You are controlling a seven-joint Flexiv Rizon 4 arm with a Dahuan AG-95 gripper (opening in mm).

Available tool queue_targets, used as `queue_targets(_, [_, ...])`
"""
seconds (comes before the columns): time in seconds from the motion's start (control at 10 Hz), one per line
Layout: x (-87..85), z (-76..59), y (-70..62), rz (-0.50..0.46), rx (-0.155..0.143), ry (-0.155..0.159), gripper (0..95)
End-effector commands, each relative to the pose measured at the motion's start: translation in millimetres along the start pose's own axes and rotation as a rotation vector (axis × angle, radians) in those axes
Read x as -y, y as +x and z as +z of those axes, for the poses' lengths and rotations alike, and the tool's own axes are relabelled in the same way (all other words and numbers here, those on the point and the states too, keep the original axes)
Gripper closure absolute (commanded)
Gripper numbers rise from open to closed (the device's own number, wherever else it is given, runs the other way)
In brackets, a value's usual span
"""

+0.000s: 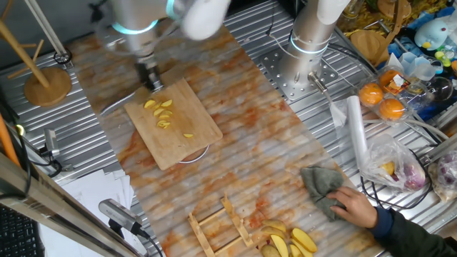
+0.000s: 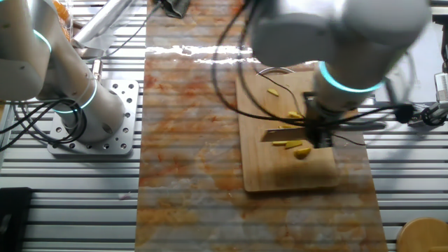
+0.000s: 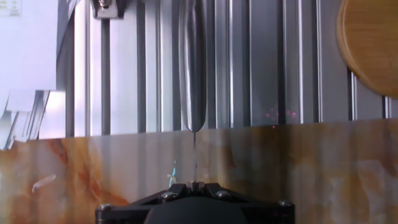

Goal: Chop the potatoes

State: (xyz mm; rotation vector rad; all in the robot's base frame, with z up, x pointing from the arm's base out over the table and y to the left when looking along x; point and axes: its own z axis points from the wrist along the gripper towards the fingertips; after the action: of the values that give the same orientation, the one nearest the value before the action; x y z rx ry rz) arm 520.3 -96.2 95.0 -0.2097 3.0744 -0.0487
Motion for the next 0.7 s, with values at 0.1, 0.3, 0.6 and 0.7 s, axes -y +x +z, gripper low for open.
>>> queue_targets(0.1, [8.2,2.0,7.4,0.009,0.001,-0.006,95.0])
queue_targets(0.3, [9.6,5.4,-3.3,0.022,0.0,-0.004,95.0])
queue_targets(0.6, [10.2,9.3,-9.2,0.025,-0.001,-0.006,95.0])
queue_targets(0.7, [10.3,9.7,-9.3,0.026,-0.001,-0.004,95.0])
